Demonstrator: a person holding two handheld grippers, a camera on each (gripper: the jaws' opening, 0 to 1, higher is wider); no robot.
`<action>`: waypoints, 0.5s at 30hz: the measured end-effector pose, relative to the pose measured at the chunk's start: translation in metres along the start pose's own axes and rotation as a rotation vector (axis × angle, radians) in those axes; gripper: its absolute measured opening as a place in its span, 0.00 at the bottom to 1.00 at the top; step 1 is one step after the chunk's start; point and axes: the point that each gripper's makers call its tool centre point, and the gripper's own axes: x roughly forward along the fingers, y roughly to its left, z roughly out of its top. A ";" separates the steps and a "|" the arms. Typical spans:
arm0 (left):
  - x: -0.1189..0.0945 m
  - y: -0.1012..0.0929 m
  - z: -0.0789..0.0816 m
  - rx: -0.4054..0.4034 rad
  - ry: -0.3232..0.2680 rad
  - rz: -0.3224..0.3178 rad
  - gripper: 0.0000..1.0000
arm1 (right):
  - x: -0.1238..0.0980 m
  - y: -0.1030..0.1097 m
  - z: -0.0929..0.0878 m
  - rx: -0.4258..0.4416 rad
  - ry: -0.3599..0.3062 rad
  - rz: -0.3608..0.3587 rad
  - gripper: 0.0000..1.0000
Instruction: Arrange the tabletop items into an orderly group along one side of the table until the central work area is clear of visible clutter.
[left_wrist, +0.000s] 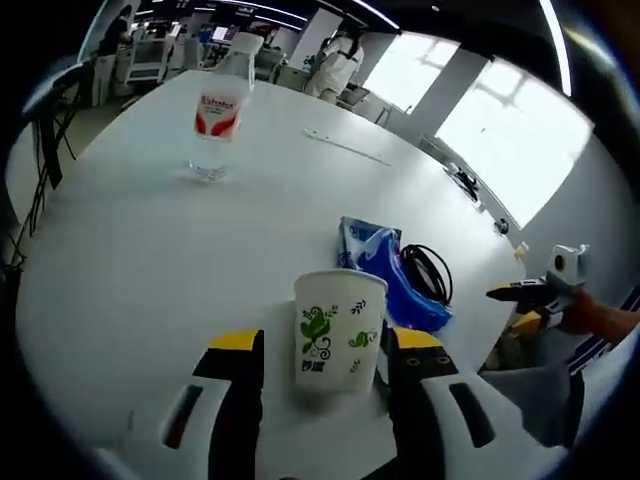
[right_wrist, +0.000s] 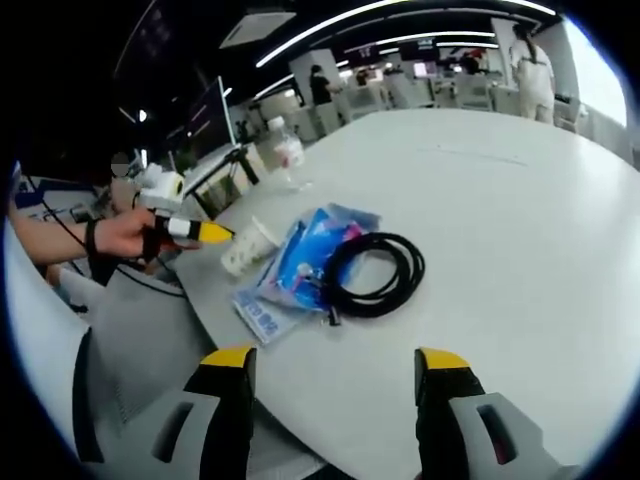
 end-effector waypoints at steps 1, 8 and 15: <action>0.001 0.000 -0.001 0.001 0.002 -0.001 0.49 | 0.000 0.000 0.000 0.001 0.000 0.000 0.65; 0.009 -0.006 -0.011 0.008 0.029 -0.009 0.48 | -0.003 -0.002 0.000 0.009 -0.010 -0.008 0.65; 0.012 -0.012 -0.014 0.011 0.041 -0.020 0.48 | -0.007 -0.006 0.001 0.034 -0.031 -0.018 0.65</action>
